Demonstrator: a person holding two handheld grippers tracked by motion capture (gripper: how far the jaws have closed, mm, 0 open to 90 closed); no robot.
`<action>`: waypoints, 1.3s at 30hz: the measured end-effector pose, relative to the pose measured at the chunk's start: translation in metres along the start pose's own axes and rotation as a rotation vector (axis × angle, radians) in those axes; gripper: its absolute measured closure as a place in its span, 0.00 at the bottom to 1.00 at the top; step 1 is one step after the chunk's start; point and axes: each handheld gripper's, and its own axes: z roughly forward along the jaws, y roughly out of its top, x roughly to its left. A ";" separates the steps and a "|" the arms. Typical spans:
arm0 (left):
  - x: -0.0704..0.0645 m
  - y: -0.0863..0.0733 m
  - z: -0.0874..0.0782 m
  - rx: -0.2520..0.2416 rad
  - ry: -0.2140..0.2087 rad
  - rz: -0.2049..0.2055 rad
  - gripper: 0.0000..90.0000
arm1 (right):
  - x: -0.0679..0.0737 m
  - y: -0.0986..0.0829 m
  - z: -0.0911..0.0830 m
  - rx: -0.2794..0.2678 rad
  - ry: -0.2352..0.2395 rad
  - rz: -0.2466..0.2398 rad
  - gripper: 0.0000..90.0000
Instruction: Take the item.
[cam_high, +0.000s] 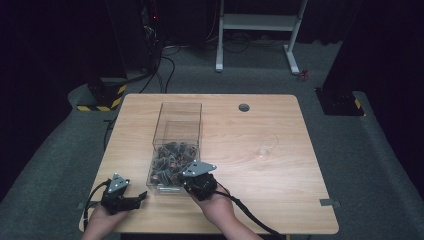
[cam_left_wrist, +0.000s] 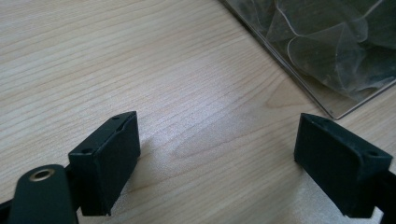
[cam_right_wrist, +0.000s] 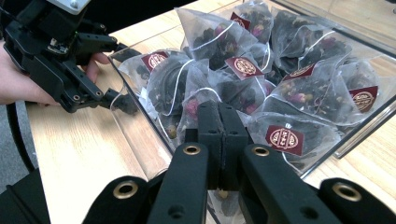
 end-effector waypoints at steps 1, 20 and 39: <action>0.000 0.000 0.000 0.000 0.000 0.001 0.16 | 0.000 0.000 -0.001 -0.004 0.000 0.000 1.00; 0.000 0.000 0.000 0.000 0.000 0.000 0.16 | 0.000 0.005 -0.014 -0.079 -0.012 0.002 1.00; 0.000 0.000 0.000 0.001 0.000 -0.002 0.16 | -0.004 0.008 -0.029 -0.132 -0.044 0.002 1.00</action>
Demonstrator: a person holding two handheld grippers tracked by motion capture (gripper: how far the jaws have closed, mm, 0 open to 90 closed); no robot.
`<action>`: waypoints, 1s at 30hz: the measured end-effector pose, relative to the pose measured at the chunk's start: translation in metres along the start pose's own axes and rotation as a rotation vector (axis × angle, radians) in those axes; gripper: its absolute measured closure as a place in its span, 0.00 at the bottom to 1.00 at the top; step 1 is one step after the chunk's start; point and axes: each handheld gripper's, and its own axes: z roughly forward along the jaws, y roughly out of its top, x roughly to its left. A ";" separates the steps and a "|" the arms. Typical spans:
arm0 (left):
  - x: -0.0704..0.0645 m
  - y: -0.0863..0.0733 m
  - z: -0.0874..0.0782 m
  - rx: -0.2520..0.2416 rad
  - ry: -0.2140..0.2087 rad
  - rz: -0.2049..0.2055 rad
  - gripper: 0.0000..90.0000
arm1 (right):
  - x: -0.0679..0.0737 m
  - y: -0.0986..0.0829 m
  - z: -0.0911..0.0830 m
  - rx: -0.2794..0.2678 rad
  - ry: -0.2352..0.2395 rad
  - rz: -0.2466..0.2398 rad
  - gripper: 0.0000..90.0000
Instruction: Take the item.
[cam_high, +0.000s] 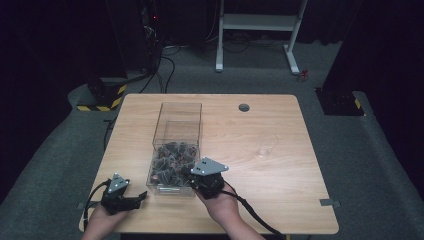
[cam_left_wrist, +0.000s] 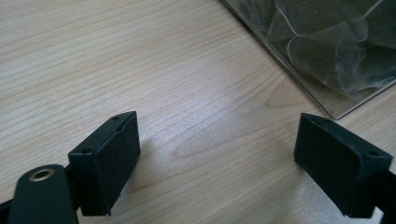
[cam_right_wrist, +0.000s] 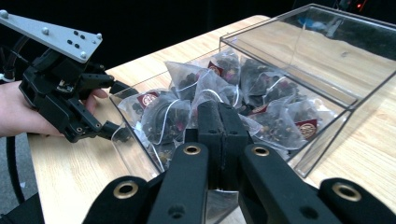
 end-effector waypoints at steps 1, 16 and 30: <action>0.000 0.000 0.000 0.000 0.000 0.000 0.16 | 0.000 0.000 -0.001 -0.001 -0.003 0.001 1.00; 0.000 0.000 0.000 0.000 -0.002 -0.001 0.16 | -0.011 -0.002 -0.014 -0.016 -0.039 0.010 1.00; 0.000 0.000 0.000 0.001 -0.003 -0.002 0.15 | -0.023 -0.010 -0.025 -0.024 -0.073 0.030 1.00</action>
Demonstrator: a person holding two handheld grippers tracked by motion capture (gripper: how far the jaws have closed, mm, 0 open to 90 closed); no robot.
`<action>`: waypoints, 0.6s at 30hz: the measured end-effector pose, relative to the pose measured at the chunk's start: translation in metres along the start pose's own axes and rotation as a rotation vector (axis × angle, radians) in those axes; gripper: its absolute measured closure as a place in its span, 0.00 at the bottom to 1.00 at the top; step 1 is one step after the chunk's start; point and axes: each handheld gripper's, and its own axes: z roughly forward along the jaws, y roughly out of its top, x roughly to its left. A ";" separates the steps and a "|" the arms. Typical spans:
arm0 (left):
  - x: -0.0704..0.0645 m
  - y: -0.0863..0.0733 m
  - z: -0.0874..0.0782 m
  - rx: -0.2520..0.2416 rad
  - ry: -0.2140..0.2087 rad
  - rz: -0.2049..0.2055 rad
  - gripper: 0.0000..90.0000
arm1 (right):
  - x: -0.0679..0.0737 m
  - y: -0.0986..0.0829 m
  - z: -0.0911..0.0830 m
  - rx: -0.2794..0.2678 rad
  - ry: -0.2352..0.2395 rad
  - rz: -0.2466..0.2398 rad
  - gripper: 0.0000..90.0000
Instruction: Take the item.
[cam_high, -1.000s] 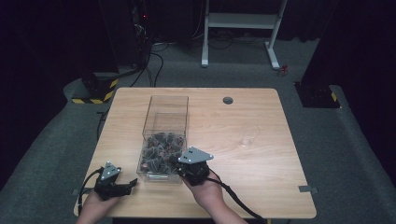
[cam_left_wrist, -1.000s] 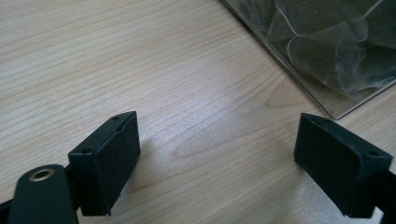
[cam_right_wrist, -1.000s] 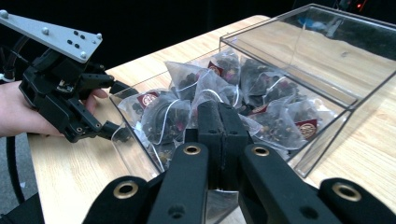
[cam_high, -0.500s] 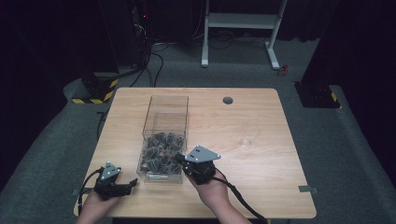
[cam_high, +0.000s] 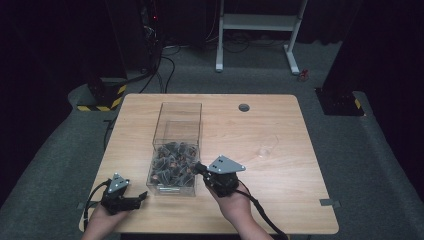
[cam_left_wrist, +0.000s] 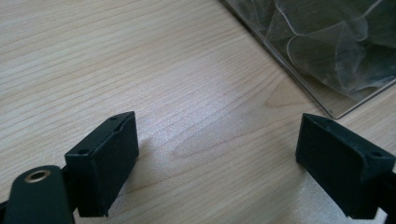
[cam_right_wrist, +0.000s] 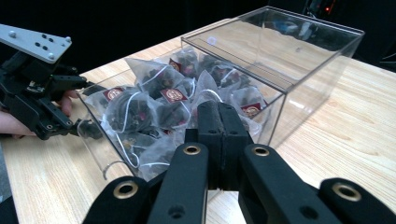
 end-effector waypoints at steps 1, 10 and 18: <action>0.000 0.000 0.000 0.002 -0.002 -0.001 0.15 | -0.001 -0.001 -0.001 0.000 -0.004 0.004 1.00; 0.000 0.000 0.000 0.002 -0.003 0.001 0.15 | -0.009 -0.005 -0.007 0.005 -0.033 0.006 1.00; 0.000 0.000 0.000 0.007 0.004 -0.003 0.13 | -0.015 -0.007 -0.010 0.003 -0.053 0.009 1.00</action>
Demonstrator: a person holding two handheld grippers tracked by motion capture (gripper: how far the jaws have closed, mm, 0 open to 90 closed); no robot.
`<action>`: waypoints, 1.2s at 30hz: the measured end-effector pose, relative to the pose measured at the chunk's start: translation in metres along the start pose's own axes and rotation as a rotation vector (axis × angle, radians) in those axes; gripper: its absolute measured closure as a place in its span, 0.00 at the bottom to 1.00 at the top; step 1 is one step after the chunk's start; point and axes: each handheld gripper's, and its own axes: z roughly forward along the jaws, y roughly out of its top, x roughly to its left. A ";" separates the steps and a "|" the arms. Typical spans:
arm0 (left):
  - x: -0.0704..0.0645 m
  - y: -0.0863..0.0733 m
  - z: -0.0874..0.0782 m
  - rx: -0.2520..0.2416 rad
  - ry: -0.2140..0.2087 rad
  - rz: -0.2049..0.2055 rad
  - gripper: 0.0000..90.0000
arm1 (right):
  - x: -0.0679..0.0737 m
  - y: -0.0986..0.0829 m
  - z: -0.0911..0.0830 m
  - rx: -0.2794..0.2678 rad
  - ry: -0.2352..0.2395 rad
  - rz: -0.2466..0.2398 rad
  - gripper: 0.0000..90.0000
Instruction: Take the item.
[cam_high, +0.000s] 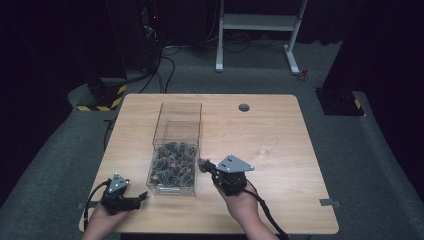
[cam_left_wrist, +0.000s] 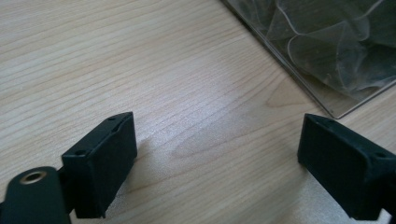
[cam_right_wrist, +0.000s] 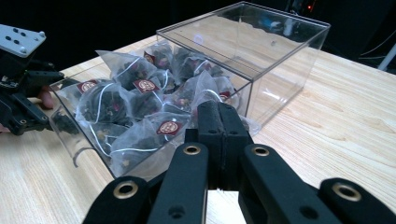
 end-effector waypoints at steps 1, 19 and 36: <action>0.000 0.000 0.000 0.001 0.002 0.001 0.12 | -0.001 0.000 0.000 0.001 -0.002 0.004 1.00; 0.001 0.001 0.001 0.016 0.022 -0.009 0.05 | -0.022 -0.007 -0.008 -0.001 -0.063 0.028 1.00; 0.001 0.001 0.001 0.016 0.022 -0.010 0.05 | -0.045 -0.011 -0.019 -0.003 -0.125 0.047 1.00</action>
